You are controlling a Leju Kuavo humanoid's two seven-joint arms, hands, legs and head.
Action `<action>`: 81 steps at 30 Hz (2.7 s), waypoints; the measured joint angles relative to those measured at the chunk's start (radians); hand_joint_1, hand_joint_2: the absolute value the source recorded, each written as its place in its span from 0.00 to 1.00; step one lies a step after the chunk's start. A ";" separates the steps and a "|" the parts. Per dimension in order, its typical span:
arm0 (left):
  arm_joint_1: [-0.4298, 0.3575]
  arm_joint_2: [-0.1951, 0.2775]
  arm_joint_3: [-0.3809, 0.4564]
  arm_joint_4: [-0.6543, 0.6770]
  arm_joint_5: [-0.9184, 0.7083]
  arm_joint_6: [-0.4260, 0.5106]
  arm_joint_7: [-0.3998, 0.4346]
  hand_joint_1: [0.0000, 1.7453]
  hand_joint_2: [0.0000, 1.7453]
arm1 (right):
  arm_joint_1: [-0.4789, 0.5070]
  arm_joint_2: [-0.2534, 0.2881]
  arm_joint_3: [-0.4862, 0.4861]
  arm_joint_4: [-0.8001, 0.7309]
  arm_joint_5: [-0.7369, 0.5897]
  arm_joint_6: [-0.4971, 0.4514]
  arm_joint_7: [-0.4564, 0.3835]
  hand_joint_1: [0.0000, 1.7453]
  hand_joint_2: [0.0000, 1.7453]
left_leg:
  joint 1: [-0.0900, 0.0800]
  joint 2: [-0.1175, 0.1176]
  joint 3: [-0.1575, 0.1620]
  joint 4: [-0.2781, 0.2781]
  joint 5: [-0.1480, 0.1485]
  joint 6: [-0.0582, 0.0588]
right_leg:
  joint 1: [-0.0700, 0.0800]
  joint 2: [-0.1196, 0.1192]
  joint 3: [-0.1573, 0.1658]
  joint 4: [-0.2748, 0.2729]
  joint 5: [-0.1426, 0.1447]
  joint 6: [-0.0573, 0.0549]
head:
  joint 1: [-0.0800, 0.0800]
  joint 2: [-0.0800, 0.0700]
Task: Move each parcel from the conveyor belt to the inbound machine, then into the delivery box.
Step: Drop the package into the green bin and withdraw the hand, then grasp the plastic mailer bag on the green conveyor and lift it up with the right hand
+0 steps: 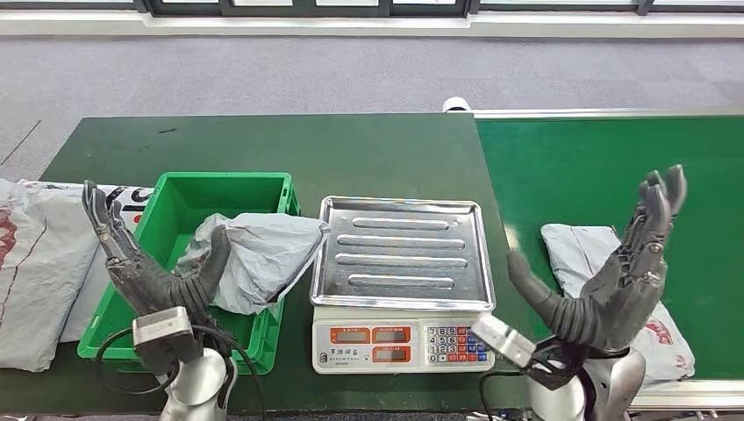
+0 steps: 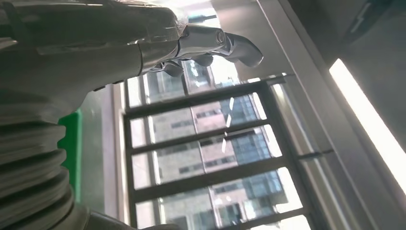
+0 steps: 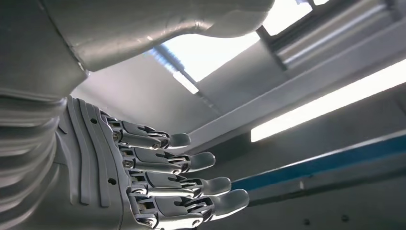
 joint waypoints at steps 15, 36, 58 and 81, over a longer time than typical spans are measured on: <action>0.063 0.048 -0.131 -0.111 0.024 0.000 0.011 0.00 1.00 | -0.044 0.004 -0.217 0.118 0.048 -0.001 0.064 0.00 1.00 | 0.000 0.000 0.000 0.000 0.000 0.000 | 0.000 0.000 0.000 0.000 0.000 0.000 | 0.000 0.000; 0.063 0.062 -0.140 -0.149 0.021 -0.009 0.025 0.00 1.00 | -0.048 0.003 -0.218 0.120 0.080 -0.001 0.169 0.00 1.00 | 0.000 0.000 0.000 0.000 0.000 0.000 | 0.000 0.001 0.000 0.000 0.000 0.000 | 0.000 0.000; 0.081 0.077 -0.140 -0.150 0.018 -0.020 0.032 0.00 1.00 | -0.060 -0.148 -0.260 0.379 0.320 0.182 0.738 0.00 1.00 | 0.000 0.000 0.000 0.000 0.000 0.000 | 0.000 0.001 -0.001 0.000 0.000 0.000 | 0.000 0.000; 0.073 0.088 -0.142 -0.134 0.018 -0.031 0.047 0.00 1.00 | -0.068 -0.232 -0.304 0.630 0.311 0.497 0.856 0.00 1.00 | 0.000 0.001 0.000 0.000 0.000 0.000 | 0.000 0.001 -0.001 0.000 0.001 0.000 | 0.000 0.000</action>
